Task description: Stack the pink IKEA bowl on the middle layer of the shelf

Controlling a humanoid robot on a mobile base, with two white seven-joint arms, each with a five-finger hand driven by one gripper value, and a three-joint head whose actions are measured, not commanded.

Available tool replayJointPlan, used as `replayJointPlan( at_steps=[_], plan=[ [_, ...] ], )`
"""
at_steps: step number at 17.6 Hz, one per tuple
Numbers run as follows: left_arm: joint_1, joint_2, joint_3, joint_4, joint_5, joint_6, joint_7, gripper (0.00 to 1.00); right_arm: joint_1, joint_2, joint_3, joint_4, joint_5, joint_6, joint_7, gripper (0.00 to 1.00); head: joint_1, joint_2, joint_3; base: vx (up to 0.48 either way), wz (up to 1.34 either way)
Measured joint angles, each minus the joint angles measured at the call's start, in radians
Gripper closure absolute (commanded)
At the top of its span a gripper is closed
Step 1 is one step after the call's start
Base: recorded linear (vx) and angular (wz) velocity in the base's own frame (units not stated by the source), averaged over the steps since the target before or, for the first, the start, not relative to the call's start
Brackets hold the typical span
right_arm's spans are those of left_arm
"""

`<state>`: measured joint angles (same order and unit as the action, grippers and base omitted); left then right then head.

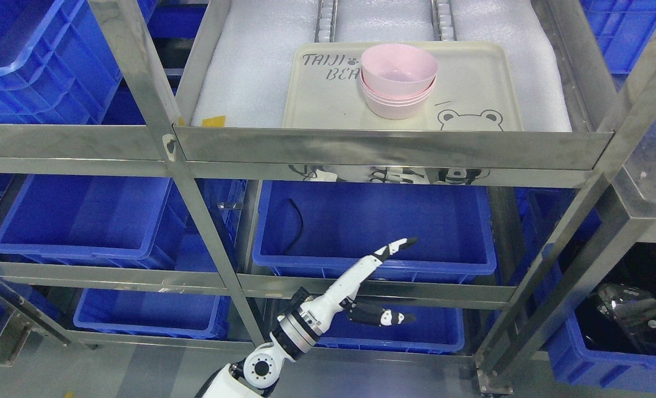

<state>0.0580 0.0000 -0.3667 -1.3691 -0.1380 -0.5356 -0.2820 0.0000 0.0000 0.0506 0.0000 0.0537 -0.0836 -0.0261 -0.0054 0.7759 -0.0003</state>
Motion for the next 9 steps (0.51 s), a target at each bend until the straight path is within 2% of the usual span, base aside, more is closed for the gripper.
replayJointPlan(
  at_steps=[4, 9],
  plan=[
    [0.025, 0.0, 0.074, 0.022, 0.081, 0.025, 0.15, 0.0, 0.0, 0.0, 0.0, 0.0, 0.0, 0.0, 0.0, 0.0, 0.0, 0.0, 0.0, 0.0, 0.0],
    [0.052, 0.0, 0.143, 0.028, 0.118, 0.036, 0.206, 0.0, 0.0, 0.0, 0.0, 0.0, 0.0, 0.0, 0.0, 0.0, 0.0, 0.0, 0.0, 0.0, 0.0]
  ],
)
